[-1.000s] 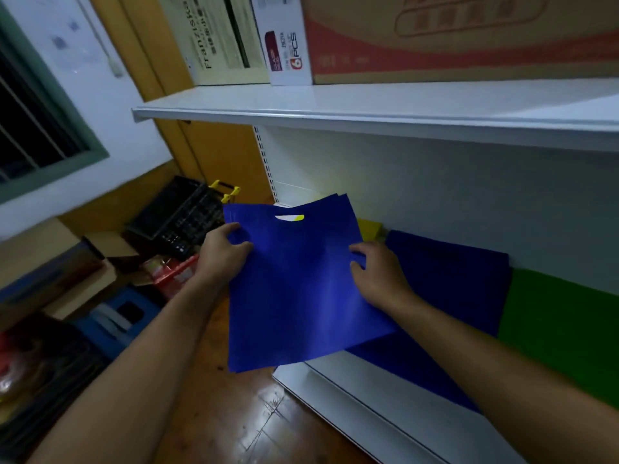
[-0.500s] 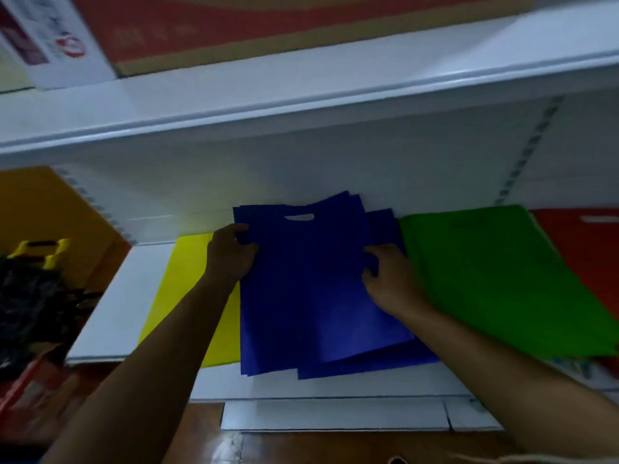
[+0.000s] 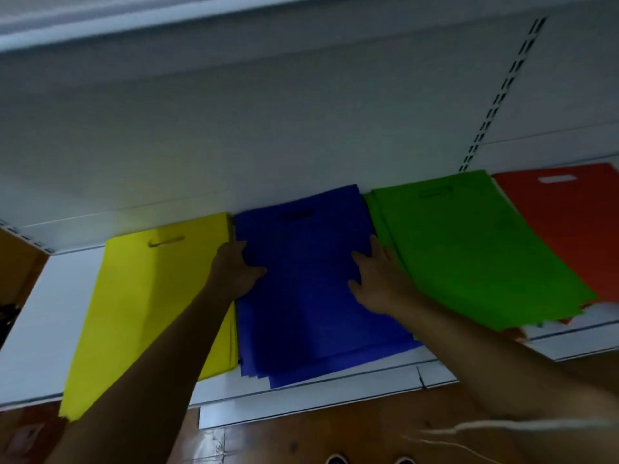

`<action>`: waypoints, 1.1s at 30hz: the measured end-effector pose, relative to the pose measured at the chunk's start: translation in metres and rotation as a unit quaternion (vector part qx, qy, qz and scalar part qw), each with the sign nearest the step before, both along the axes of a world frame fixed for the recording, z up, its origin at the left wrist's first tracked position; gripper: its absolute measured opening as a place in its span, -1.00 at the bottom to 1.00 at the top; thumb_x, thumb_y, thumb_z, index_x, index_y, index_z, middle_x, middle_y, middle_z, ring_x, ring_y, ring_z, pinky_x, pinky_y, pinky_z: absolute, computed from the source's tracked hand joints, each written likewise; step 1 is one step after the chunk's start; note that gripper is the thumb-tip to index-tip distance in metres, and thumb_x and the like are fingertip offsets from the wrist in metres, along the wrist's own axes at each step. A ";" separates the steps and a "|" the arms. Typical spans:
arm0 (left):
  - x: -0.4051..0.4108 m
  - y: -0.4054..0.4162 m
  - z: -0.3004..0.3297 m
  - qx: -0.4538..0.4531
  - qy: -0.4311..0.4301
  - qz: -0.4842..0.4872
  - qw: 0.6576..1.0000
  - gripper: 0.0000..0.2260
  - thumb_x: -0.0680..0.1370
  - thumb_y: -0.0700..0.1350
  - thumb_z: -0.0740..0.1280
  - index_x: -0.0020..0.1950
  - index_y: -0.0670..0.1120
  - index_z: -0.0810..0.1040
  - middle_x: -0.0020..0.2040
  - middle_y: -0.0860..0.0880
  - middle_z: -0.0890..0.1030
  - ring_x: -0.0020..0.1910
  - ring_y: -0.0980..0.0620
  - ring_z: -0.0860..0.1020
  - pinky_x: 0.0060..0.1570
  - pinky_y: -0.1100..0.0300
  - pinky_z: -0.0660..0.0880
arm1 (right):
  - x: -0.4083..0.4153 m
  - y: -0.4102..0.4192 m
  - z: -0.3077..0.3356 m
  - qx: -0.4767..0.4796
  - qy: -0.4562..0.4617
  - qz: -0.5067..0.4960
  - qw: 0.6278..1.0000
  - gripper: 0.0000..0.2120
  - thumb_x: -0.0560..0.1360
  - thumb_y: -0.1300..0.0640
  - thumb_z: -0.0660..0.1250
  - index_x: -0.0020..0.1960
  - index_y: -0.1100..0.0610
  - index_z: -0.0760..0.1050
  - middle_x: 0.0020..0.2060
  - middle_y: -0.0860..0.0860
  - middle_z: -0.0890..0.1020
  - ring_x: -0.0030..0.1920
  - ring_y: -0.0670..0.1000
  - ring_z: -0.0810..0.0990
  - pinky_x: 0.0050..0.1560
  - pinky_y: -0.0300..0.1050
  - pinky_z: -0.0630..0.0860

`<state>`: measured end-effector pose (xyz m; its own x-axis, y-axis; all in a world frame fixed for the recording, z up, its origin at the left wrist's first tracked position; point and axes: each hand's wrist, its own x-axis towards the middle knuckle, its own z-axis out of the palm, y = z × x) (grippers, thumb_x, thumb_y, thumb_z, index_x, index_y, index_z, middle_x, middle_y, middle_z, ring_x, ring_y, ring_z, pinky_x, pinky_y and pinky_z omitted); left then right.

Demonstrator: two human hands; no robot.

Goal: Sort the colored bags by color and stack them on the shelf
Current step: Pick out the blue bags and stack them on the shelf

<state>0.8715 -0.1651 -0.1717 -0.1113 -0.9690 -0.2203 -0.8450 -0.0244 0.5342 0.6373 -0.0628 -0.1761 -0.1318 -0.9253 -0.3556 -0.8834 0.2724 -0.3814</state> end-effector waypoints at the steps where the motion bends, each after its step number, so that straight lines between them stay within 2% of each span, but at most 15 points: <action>1: 0.001 -0.001 -0.001 -0.008 -0.012 0.002 1.000 -0.44 0.43 -0.08 0.49 0.39 -0.17 0.43 0.36 -0.19 0.43 0.30 -0.18 0.43 0.23 0.08 0.38 | 0.000 0.000 -0.001 -0.011 -0.003 -0.001 1.000 -0.36 0.62 -0.05 0.18 0.59 0.04 -0.03 0.56 0.10 -0.23 0.55 0.17 -0.12 0.51 -0.02 0.01; 3: 0.000 -0.005 0.003 -0.029 -0.030 0.005 0.999 -0.41 0.46 -0.02 0.45 0.43 -0.16 0.37 0.40 -0.21 0.37 0.37 -0.20 0.34 0.35 0.03 0.29 | -0.002 0.002 0.001 -0.050 0.001 0.000 0.999 -0.35 0.62 -0.07 0.17 0.59 0.03 -0.06 0.56 0.07 -0.20 0.55 0.15 -0.09 0.50 -0.04 0.02; 5: -0.007 -0.009 0.012 -0.060 -0.009 0.007 0.998 -0.42 0.49 0.00 0.42 0.44 -0.17 0.36 0.41 -0.22 0.36 0.41 -0.21 0.30 0.40 0.00 0.24 | -0.006 0.006 0.007 -0.083 0.009 0.004 0.996 -0.34 0.62 -0.08 0.16 0.59 0.03 -0.08 0.57 0.06 -0.16 0.55 0.12 -0.07 0.50 -0.04 0.00; 10: -0.062 -0.004 0.062 -0.095 0.096 -0.036 0.990 -0.44 0.55 0.10 0.33 0.48 -0.10 0.31 0.47 -0.11 0.32 0.43 -0.11 0.31 0.42 -0.03 0.26 | -0.034 0.026 0.035 -0.116 0.034 -0.023 0.992 -0.36 0.62 -0.08 0.15 0.59 0.05 -0.04 0.57 0.08 -0.08 0.54 0.13 -0.01 0.50 0.00 0.06; 14: -0.128 0.017 0.100 -0.103 0.128 -0.095 0.982 -0.41 0.55 0.17 0.27 0.50 -0.05 0.27 0.48 -0.08 0.30 0.42 -0.06 0.32 0.41 0.01 0.28 | -0.077 0.060 0.061 -0.132 0.049 -0.065 0.988 -0.36 0.61 -0.04 0.18 0.58 0.07 -0.01 0.57 0.10 -0.04 0.54 0.16 0.02 0.50 0.09 0.14; 19: -0.225 0.057 0.131 -0.097 0.163 -0.153 0.970 -0.42 0.54 0.19 0.29 0.49 -0.01 0.30 0.47 -0.08 0.32 0.40 -0.05 0.34 0.38 -0.01 0.33 | -0.155 0.123 0.086 -0.176 0.068 -0.125 0.974 -0.36 0.58 -0.05 0.23 0.56 0.10 0.07 0.55 0.11 0.07 0.52 0.19 0.11 0.48 0.08 0.18; 23: -0.319 0.107 0.147 -0.096 0.168 -0.197 0.961 -0.42 0.53 0.19 0.30 0.48 -0.02 0.31 0.45 -0.10 0.34 0.39 -0.07 0.35 0.36 -0.03 0.35 | -0.234 0.186 0.098 -0.179 0.063 -0.166 0.968 -0.34 0.59 -0.07 0.20 0.58 0.05 0.00 0.57 0.04 -0.02 0.54 0.15 0.05 0.51 0.07 0.10; 27: -0.416 0.168 0.158 -0.111 0.177 -0.235 0.949 -0.42 0.54 0.16 0.30 0.47 -0.08 0.32 0.45 -0.11 0.36 0.39 -0.10 0.38 0.36 -0.04 0.36 | -0.312 0.254 0.112 -0.209 0.107 -0.201 0.951 -0.33 0.56 -0.10 0.24 0.56 0.06 0.06 0.55 0.06 0.08 0.49 0.16 0.17 0.42 0.06 0.26; 33: -0.547 0.246 0.173 -0.128 0.173 -0.280 0.936 -0.45 0.54 0.20 0.28 0.45 -0.03 0.34 0.43 -0.07 0.40 0.33 -0.10 0.43 0.27 -0.04 0.45 | -0.418 0.331 0.117 -0.207 0.147 -0.230 0.940 -0.37 0.58 -0.11 0.21 0.54 0.07 0.07 0.55 0.07 0.08 0.52 0.12 0.07 0.44 0.11 0.21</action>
<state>0.3249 0.0807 0.0014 -0.6390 -0.7536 0.1542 -0.4628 0.5367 0.7055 0.2190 0.2679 -0.0591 -0.5874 -0.7978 0.1359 -0.7925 0.5330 -0.2963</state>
